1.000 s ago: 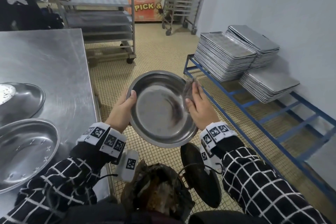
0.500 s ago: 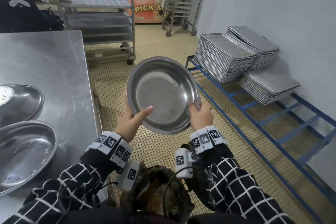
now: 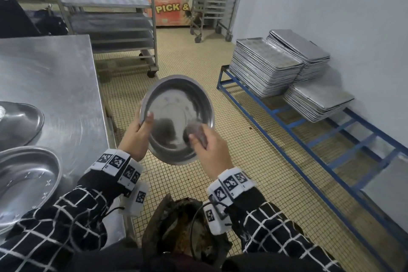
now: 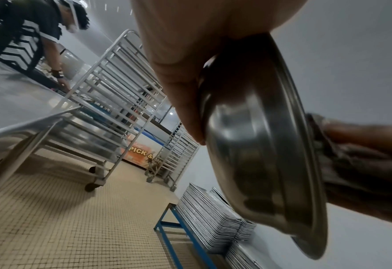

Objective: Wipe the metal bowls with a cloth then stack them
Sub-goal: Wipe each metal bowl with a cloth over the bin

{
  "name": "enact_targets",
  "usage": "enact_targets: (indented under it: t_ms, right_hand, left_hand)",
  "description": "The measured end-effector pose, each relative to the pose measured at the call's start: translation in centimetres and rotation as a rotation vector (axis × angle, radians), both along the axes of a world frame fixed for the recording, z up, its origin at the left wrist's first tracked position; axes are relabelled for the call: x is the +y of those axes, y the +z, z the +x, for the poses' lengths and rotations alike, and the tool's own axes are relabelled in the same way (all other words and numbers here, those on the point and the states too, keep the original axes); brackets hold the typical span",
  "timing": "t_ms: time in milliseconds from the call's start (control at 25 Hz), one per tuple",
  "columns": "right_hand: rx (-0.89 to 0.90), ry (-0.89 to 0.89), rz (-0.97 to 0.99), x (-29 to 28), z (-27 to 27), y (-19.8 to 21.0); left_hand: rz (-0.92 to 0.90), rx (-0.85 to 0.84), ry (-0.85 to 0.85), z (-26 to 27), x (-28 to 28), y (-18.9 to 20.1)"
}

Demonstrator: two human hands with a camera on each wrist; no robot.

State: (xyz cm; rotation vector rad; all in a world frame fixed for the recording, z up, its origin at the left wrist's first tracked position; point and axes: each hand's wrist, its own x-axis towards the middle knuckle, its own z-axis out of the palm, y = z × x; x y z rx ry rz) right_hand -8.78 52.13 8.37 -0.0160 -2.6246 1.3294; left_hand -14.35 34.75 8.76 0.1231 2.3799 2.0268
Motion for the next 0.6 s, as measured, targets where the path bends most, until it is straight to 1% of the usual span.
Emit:
enact_targets:
  t_ms: [120,160,200,320,360,400,480,520,560,600]
  right_hand:
    - [0.095,0.300,0.066,-3.2,0.8,-1.3]
    - [0.122,0.350,0.134,-3.5,1.1,-2.1]
    - [0.124,0.366,0.234,-3.2,1.3,-2.8]
    - [0.007,0.346,0.643,0.0,0.9,-4.1]
    - [-0.020,0.327,0.689,1.0,0.7,-4.3]
    - [-0.038,0.295,0.654,1.5,0.6,-4.1]
    - [-0.031,0.243,0.434,0.6,1.0,-3.6]
    - [-0.020,0.257,0.331,-0.6,1.3,-3.4]
    - [-0.009,0.298,0.301,-2.0,1.5,-3.4]
    - [-0.013,0.346,0.314,-3.3,1.8,-3.5]
  left_hand:
    - [0.023,0.025,-0.064,0.1,0.4,0.5]
    - [0.037,0.020,-0.062,0.0,0.3,0.7]
    - [0.041,0.016,-0.056,-0.1,0.1,0.8]
    - [0.050,0.012,-0.055,-0.1,-0.7,0.8]
    - [0.040,0.010,-0.067,0.1,-0.8,0.6]
    - [0.019,0.008,-0.075,0.2,-0.9,0.2]
    - [-0.017,0.024,-0.083,0.6,-0.9,-0.3]
    - [-0.029,0.038,-0.081,0.7,-0.9,-0.5]
    - [-0.042,0.057,-0.084,0.7,-0.7,-0.6]
    - [-0.056,0.080,-0.087,0.8,-0.6,-0.5]
